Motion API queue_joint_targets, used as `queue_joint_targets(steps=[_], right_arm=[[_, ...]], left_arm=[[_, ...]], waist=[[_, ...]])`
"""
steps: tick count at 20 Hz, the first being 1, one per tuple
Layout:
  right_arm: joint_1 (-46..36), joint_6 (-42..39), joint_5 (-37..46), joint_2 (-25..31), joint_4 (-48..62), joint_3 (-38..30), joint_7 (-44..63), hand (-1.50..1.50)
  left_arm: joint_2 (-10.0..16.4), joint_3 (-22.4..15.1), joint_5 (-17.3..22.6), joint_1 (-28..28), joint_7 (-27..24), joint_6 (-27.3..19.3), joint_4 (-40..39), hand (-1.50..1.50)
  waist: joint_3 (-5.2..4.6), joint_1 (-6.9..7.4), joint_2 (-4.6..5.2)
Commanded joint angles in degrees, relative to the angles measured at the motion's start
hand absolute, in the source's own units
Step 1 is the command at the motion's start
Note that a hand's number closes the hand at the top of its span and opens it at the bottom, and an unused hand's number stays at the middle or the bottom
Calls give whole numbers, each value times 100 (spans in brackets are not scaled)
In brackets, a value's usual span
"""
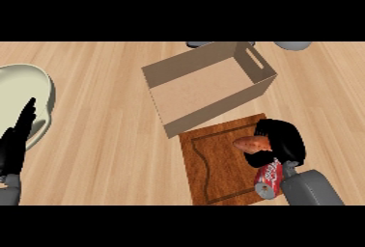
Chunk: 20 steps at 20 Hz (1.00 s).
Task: Pick the sweet potato from the cutting board and place it in the cardboard box
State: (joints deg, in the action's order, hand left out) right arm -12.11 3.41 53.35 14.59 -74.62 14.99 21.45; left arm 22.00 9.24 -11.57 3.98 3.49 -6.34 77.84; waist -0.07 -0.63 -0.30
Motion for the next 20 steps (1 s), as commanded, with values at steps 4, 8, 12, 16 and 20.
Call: queue_joint_targets(steps=[4,8,12,16,20], right_arm=[[391,-61,241,988,-1140,-640,229,150],[628,202,300,1244,-2202,-874,140,150],[123,73,464,1070,-2826,-658,172,150],[-134,-320,272,860,-2875,-666,6,150],[-938,-479,4,350,-2586,-621,194,150]], left_arm=[[-233,-145,-261,198,60,-200,-158,0],[99,176,20,206,113,112,-136,0],[-24,129,-64,259,-80,49,-397,0],[-252,10,-173,-55,-113,-37,63,0],[-270,-35,-333,303,-231,-103,-379,0]], waist=[[3,-9,15],[5,-25,2],[2,23,22],[7,83,25],[5,86,36]])
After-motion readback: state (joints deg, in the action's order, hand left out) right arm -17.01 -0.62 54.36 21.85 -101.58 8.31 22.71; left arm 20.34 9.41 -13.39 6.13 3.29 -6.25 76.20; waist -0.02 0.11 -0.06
